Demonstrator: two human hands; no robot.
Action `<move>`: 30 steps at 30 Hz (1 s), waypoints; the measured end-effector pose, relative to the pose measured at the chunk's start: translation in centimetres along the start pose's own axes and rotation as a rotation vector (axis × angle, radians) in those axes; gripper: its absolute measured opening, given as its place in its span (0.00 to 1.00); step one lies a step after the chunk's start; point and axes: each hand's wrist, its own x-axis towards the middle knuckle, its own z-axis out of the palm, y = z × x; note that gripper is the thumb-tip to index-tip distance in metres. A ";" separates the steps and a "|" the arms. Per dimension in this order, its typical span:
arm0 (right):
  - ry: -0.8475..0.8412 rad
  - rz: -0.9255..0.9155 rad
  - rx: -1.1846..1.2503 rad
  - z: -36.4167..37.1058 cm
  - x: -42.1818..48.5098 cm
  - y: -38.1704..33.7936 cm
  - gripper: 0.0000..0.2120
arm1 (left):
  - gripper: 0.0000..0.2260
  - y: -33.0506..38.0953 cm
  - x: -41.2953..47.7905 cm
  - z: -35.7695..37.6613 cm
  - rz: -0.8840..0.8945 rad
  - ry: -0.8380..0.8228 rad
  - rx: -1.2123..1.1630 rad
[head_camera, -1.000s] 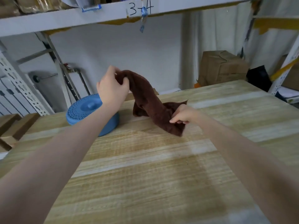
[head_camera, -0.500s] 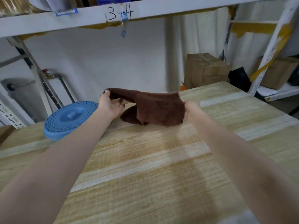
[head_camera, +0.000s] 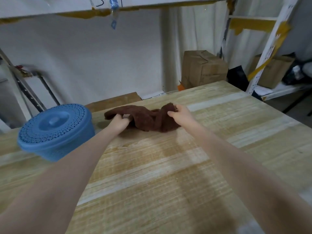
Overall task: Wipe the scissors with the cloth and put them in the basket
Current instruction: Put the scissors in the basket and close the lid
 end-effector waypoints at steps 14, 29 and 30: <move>0.513 0.027 0.166 -3.2 0.3 -0.1 0.14 | 0.16 1.5 -1.4 2.2 -0.143 -0.059 0.420; 0.192 -0.091 -0.573 -4.3 -0.8 -1.1 0.14 | 0.03 4.2 -4.9 -8.5 -0.142 0.265 -0.937; 0.199 -0.117 -0.577 -4.1 -1.1 -1.9 0.11 | 0.04 4.9 -5.1 -8.9 -0.104 0.261 -1.021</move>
